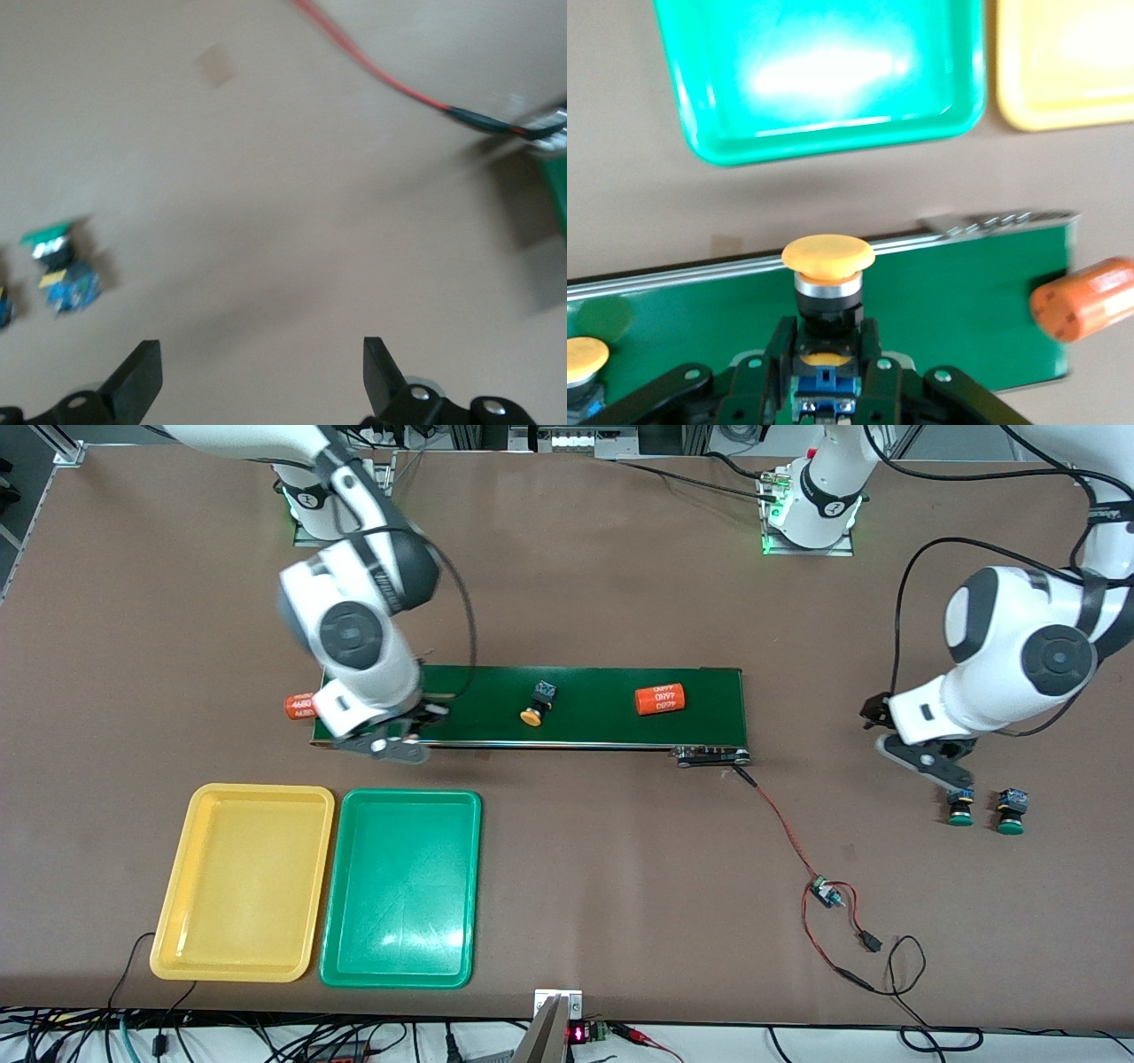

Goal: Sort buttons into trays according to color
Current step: 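Carry the yellow button over the yellow tray while the left gripper reaches green buttons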

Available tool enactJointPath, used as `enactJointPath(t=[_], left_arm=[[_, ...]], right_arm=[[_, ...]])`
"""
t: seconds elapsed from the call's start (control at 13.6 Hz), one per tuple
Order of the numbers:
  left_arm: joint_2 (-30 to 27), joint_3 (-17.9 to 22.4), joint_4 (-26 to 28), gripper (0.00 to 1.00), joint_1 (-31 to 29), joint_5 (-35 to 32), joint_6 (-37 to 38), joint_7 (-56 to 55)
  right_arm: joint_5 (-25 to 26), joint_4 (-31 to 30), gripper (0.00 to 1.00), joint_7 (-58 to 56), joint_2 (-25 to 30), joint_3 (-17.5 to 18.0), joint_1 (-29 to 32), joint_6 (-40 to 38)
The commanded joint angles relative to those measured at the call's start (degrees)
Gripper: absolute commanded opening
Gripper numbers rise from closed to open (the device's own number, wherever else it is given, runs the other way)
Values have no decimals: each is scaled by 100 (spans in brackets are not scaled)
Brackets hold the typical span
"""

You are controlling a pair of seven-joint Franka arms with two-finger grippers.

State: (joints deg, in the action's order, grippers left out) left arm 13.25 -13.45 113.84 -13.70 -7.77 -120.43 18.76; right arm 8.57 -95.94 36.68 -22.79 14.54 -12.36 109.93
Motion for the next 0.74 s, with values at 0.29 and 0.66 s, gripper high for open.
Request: enactJointPath(t=[0.29,0.66], left_arm=[[598,939,-459,100,61,144,-338,-699],[1443,1405,-459,100,26,65,-1665,-436]], right_arm=[[-14,137,0,-1952,205,-671,698,-226],[811,84,0,-2340,-374,-997,1138,633]])
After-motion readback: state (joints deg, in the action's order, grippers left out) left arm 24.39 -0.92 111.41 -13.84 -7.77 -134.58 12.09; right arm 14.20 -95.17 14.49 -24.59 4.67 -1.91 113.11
